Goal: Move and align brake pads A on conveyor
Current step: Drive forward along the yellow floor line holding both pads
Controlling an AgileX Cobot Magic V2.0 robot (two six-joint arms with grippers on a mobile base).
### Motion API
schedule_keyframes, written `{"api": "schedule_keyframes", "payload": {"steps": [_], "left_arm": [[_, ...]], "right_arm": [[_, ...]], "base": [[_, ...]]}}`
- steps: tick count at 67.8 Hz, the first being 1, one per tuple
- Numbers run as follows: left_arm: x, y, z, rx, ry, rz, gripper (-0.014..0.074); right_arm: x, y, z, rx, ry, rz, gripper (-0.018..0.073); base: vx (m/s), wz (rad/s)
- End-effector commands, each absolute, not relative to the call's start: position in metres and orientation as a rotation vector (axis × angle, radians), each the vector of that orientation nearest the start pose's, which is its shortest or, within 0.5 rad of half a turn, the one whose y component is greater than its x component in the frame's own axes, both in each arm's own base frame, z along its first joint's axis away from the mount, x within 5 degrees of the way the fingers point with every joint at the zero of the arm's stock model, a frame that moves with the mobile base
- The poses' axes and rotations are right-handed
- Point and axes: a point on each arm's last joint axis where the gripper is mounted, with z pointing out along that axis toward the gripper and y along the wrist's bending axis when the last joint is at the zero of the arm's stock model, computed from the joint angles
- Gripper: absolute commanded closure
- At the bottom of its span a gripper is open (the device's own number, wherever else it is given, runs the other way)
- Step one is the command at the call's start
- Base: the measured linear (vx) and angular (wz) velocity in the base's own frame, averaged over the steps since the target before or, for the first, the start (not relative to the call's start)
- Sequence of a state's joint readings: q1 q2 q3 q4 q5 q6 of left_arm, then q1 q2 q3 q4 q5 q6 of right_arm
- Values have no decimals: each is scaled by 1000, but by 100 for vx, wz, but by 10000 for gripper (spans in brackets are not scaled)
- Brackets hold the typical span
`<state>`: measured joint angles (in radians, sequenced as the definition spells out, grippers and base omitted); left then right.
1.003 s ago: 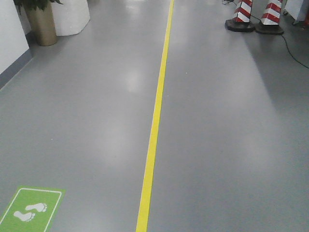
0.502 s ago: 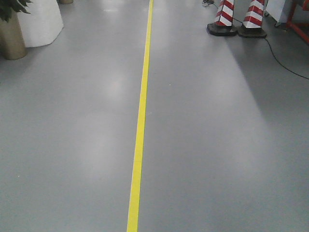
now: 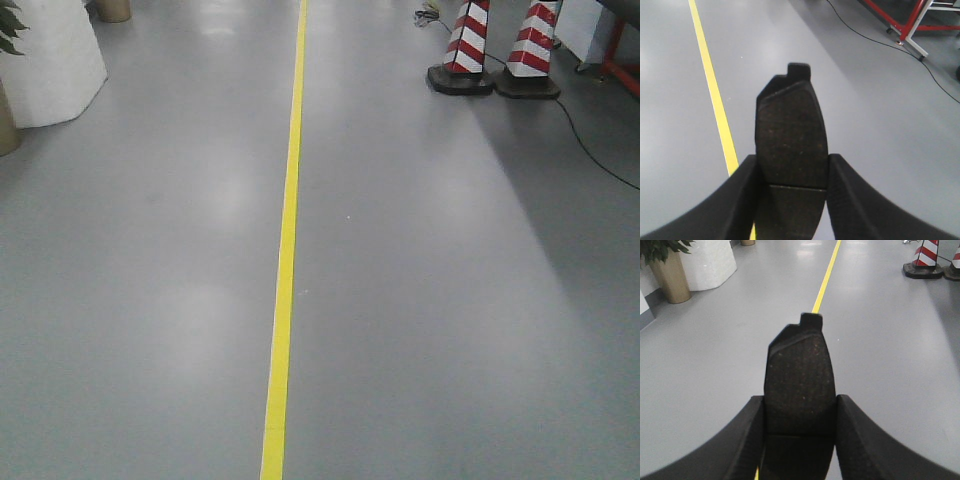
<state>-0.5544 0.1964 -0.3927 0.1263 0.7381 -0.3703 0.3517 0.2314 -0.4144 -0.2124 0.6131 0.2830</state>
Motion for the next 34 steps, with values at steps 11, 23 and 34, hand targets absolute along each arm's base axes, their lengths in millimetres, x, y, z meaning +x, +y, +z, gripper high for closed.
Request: {"api": "schedule_keyframes", "payload": {"steps": [11, 23, 34], "left_arm": [[46, -20, 284, 222, 1924, -482, 602], [46, -20, 284, 222, 1924, -482, 602], [46, -20, 284, 222, 1924, -482, 602]], "right_arm": [[57, 10, 302, -162, 1777, 204, 564], [57, 10, 302, -162, 1777, 204, 564], [57, 10, 302, -162, 1777, 204, 564]], "base": [[64, 0], [64, -2], [66, -5]]}}
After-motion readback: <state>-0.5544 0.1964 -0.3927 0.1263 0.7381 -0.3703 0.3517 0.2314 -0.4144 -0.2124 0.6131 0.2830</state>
